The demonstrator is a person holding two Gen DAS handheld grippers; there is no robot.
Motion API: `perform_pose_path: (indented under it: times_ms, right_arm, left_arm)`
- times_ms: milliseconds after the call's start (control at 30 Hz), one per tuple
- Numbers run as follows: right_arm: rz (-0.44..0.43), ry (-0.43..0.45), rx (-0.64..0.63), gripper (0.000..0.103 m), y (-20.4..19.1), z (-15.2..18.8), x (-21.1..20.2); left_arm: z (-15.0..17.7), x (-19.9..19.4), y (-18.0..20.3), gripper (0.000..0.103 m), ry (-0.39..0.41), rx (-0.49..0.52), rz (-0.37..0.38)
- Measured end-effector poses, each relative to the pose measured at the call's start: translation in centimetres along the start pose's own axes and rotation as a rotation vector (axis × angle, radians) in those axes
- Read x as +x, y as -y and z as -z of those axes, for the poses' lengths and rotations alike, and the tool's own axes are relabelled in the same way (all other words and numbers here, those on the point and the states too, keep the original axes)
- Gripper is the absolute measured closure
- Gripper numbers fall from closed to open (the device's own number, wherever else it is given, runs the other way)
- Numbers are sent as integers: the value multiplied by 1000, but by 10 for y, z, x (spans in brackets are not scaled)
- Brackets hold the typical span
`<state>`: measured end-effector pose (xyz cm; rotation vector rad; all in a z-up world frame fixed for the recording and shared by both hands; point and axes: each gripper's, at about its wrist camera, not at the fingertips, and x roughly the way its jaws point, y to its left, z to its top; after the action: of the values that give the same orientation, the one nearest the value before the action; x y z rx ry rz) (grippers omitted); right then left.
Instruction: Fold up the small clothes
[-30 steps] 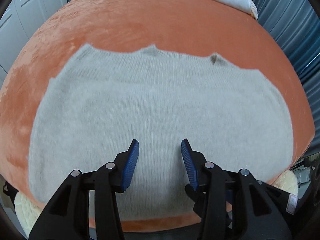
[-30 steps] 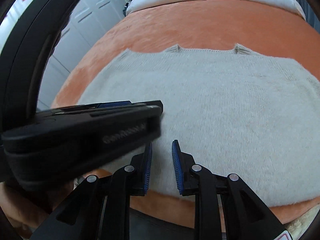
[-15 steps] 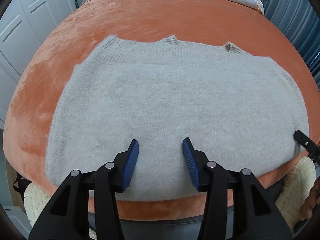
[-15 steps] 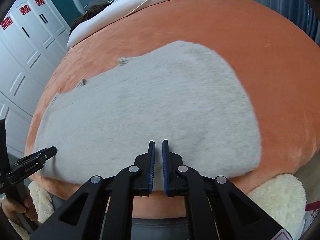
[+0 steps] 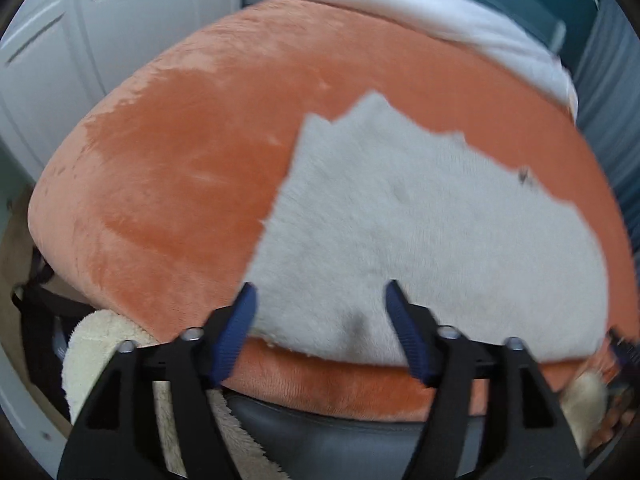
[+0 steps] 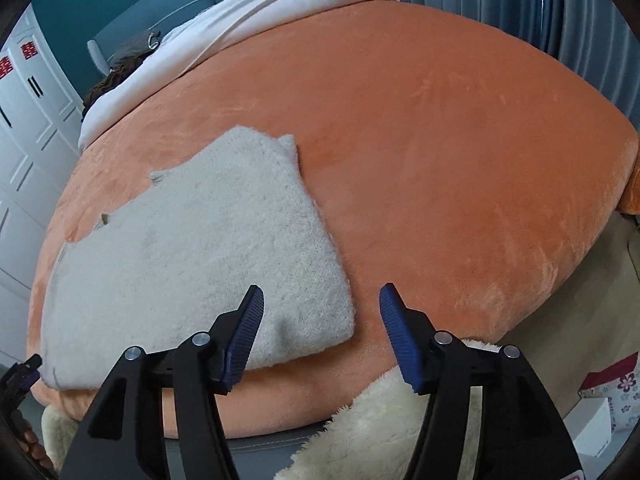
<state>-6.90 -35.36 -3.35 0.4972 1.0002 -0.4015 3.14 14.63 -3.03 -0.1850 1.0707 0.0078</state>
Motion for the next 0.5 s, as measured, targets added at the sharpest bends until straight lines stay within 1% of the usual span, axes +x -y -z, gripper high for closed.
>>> perform_pose_path:
  times_ms: [33, 100, 133, 167, 200, 233, 267, 300, 333, 400, 433, 467, 500]
  right_arm:
    - [-16, -35, 28, 43, 4, 1, 8]
    - [-69, -92, 80, 43, 10, 4, 22]
    - [-92, -115, 99, 43, 11, 4, 28]
    - [-109, -127, 114, 44, 11, 4, 31]
    - [-122, -135, 126, 48, 9, 3, 34]
    - [-136, -133, 134, 65, 7, -1, 34]
    - [-142, -118, 134, 82, 3, -4, 29]
    - [-157, -88, 129, 85, 1, -10, 19]
    - [-185, -36, 129, 89, 1, -15, 4]
    - [-198, 31, 111, 90, 2, -25, -22]
    - [-182, 43, 90, 91, 4, -28, -27]
    - [-151, 31, 59, 91, 5, -27, -23]
    - [-96, -9, 20, 92, 7, -24, -8]
  left_arm:
    - [0, 4, -8, 20, -13, -36, -4]
    - [2, 21, -24, 20, -81, -122, 13]
    - [3, 32, -33, 20, -117, -188, 48]
    - [5, 41, -40, 23, -142, -240, 79]
    - [7, 49, -44, 29, -166, -291, 117]
    - [8, 52, -45, 42, -169, -308, 140]
    - [5, 51, -44, 62, -165, -308, 147]
    - [4, 48, -44, 72, -163, -305, 161]
    - [-1, 43, -44, 76, -158, -306, 183]
    - [-6, 32, -47, 78, -149, -295, 175]
    - [-7, 33, -49, 78, -157, -295, 169]
    - [-6, 37, -51, 78, -167, -299, 157]
    - [-3, 44, -54, 78, -181, -307, 145]
